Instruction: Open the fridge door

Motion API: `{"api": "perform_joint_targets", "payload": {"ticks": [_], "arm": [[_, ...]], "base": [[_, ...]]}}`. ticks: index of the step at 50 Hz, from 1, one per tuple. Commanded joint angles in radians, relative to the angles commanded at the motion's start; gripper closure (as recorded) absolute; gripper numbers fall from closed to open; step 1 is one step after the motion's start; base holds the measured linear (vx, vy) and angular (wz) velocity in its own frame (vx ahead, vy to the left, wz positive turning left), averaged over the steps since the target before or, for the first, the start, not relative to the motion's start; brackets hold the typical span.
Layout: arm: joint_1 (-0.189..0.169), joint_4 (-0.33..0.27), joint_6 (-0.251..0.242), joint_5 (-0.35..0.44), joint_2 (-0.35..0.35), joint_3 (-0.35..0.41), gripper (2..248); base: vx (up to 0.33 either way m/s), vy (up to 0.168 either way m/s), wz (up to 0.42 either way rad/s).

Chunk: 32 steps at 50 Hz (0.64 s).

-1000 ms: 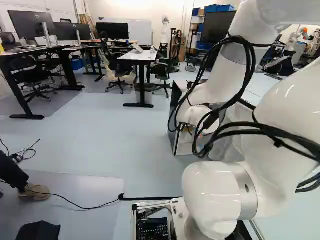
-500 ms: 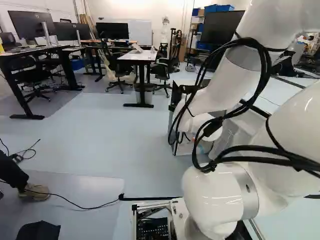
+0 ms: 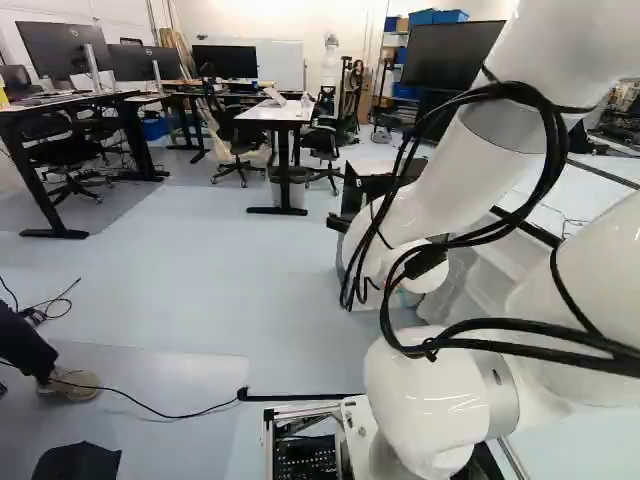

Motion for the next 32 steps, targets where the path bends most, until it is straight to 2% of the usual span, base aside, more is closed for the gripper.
{"api": "perform_joint_targets", "payload": {"ticks": [32], "arm": [[0.003,-0.006,0.0,-0.001,0.005,0.004,3]], "base": [[0.0,0.0,0.0]]}}
